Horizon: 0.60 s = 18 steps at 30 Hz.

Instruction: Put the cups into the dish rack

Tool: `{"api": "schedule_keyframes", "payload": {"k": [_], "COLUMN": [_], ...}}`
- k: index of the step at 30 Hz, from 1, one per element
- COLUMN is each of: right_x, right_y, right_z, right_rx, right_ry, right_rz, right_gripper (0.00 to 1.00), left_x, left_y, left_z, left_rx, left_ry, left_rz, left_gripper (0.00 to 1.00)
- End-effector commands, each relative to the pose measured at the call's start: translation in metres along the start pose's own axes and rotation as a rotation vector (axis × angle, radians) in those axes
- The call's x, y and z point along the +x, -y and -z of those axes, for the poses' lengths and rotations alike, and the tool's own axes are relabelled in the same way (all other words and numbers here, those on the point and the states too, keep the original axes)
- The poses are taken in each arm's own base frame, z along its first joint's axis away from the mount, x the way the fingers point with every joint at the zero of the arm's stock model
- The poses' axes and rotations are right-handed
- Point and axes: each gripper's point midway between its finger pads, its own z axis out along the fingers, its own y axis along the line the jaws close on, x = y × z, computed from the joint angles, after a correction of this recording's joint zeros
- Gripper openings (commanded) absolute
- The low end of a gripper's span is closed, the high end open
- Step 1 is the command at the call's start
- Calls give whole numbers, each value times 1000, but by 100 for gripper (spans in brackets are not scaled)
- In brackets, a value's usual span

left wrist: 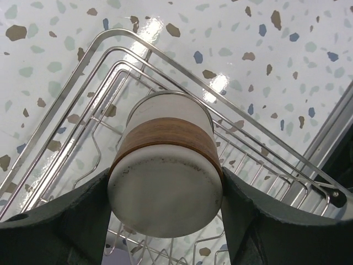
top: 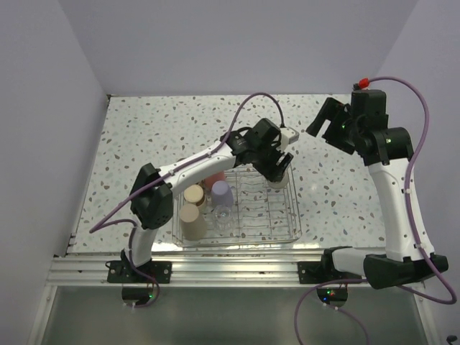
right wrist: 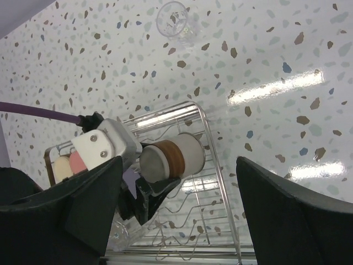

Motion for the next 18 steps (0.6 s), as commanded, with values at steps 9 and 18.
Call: {"api": "schedule_keyframes", "payload": {"k": [9,18], "right_x": [4,6], "right_y": [1,3], "right_z": [5,4], "right_rx": [-14,-11], "right_ry": [-1,-6], "right_rz": [18,31], "right_gripper": [87,86], "left_x": [13,12], "left_y": [-11,-32], "left_z": [-23,-34], "left_rx": [-127,-284], "left_ry": [-67,-100], "left_rz": [-87,-124], "left_gripper": [0,8]}}
